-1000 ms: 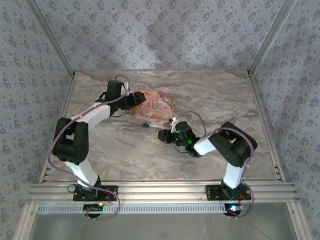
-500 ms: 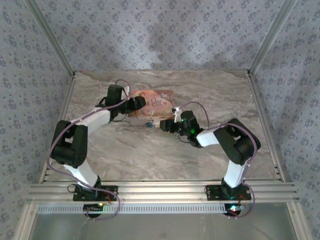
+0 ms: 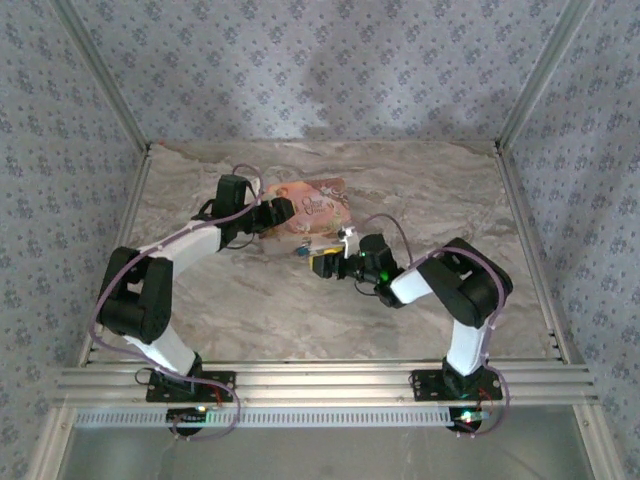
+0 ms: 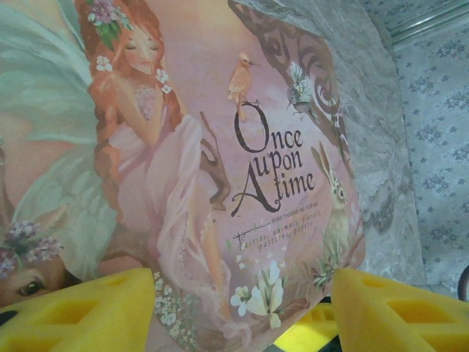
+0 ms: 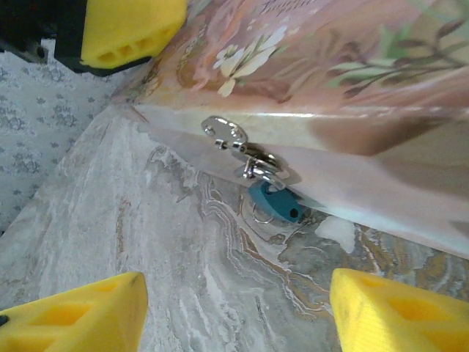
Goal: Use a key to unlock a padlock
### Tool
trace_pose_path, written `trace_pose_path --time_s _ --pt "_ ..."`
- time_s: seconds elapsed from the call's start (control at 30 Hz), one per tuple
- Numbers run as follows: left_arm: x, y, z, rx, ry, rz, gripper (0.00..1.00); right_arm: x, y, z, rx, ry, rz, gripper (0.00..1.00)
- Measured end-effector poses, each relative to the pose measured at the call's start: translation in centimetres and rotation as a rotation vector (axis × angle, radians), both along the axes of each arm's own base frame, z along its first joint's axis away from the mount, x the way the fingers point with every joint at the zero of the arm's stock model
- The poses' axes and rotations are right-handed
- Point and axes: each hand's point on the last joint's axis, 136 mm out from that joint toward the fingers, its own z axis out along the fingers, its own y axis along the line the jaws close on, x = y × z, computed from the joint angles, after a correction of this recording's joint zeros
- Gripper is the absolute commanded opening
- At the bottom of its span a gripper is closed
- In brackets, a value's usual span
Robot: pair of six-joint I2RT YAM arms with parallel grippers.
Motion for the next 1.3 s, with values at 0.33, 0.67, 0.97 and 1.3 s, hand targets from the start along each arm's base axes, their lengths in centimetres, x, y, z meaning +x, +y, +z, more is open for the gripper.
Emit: trace_pose_path --time_s 0.33,0.67,0.97,1.3 --pt "0.0 0.0 0.0 -0.002 0.005 0.007 0.65 2.0 1.6 -0.6 0.030 -0.016 -0.003 0.73" --pt "0.0 0.0 -0.1 0.003 0.003 0.009 0.65 2.7 2.3 -1.1 0.060 -0.029 0.008 0.69" --pt "0.1 0.1 -0.1 0.004 0.005 0.015 0.65 2.9 3.3 -0.5 0.108 -0.054 0.040 0.63" --pt "0.1 0.1 -0.1 0.001 0.008 0.021 0.64 2.9 3.5 0.0 0.147 -0.074 0.057 0.57"
